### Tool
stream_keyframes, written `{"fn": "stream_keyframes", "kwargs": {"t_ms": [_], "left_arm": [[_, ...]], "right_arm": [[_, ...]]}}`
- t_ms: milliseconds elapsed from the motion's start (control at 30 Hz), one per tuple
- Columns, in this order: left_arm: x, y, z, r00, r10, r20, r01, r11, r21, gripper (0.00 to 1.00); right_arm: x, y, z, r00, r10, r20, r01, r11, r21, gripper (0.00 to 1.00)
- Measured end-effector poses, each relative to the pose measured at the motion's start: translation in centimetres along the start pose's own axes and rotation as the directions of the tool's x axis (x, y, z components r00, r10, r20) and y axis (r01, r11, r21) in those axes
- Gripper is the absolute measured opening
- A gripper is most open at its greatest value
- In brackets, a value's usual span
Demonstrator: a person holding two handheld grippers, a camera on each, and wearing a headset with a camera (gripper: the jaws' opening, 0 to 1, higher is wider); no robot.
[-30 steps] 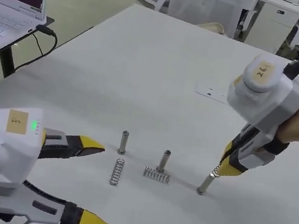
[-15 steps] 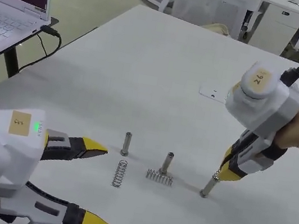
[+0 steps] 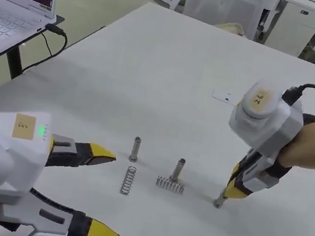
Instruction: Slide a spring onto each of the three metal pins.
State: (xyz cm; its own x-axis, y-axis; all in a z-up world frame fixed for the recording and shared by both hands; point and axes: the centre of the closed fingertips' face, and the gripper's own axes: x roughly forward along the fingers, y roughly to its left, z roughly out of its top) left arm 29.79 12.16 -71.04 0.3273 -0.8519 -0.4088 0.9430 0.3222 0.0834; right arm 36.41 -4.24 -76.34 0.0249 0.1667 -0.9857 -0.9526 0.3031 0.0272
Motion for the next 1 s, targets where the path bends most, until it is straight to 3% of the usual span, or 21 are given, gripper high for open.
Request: {"fn": "stream_keyframes", "kwargs": {"t_ms": [367,867,1000], "left_arm": [[0.0,0.0,0.0,1.0000,0.000,-0.002,0.000,1.000,-0.001,0.63],[0.0,0.0,0.1,1.0000,-0.001,-0.003,0.001,1.000,0.001,0.62],[0.0,0.0,0.1,1.0000,-0.001,-0.002,0.001,1.000,0.002,0.62]], "right_arm": [[2.1,-0.5,-0.6,0.9998,-0.009,-0.015,0.009,1.000,-0.002,0.08],[1.9,-0.8,-0.2,0.9996,-0.027,-0.001,0.027,1.000,0.005,0.09],[1.9,-0.7,-0.3,0.9996,-0.028,0.003,0.028,1.000,-0.002,0.14]]}}
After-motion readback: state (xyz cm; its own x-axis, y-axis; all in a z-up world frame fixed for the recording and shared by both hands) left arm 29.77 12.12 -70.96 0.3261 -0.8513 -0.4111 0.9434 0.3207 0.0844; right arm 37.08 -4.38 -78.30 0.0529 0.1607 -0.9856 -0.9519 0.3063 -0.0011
